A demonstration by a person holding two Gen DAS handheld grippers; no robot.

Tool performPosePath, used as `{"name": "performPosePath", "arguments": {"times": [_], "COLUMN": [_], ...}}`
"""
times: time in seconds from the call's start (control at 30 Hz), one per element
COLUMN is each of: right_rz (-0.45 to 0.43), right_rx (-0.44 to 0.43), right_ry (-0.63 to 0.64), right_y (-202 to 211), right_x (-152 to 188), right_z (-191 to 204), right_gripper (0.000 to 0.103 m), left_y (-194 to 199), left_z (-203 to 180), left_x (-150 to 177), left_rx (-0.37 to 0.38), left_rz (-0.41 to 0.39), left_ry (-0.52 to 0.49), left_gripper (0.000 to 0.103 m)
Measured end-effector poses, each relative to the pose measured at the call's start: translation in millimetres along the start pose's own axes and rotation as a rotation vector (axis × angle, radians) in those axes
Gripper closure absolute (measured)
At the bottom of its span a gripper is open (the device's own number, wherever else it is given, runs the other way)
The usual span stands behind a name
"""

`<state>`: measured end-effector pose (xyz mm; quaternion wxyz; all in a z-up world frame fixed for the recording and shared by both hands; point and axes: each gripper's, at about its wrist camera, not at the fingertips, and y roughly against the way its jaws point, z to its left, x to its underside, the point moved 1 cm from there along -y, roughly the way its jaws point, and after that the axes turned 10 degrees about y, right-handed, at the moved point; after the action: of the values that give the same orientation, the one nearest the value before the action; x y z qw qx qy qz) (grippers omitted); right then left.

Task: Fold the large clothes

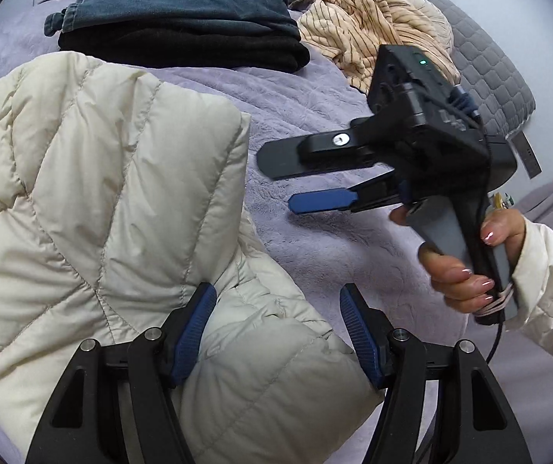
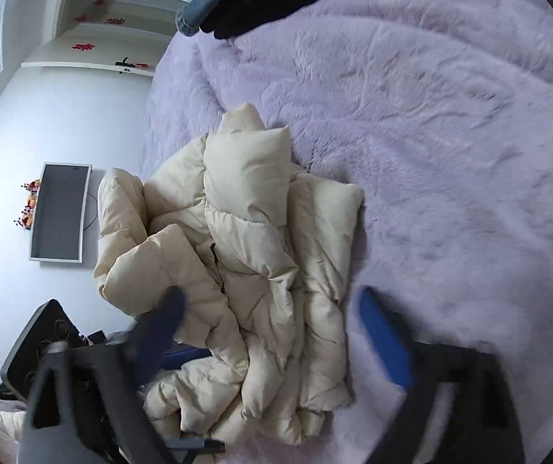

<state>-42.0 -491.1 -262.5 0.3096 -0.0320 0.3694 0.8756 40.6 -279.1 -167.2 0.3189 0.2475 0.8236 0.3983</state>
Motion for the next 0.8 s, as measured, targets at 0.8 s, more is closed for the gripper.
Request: {"name": "performPosePath", "arguments": {"times": [0.8], "right_rz": [0.212], "right_rx": [-0.062], "right_ry": [0.008], "right_y": [-39.3], "right_x": [-3.2], "right_z": [-3.3], "right_gripper": [0.0], "left_y": [1.2], "left_z": [-18.7], "left_x": [0.9], "left_rx": [-0.072], "left_rz": [-0.019], "left_ry": [-0.104], "left_gripper": [0.036]}}
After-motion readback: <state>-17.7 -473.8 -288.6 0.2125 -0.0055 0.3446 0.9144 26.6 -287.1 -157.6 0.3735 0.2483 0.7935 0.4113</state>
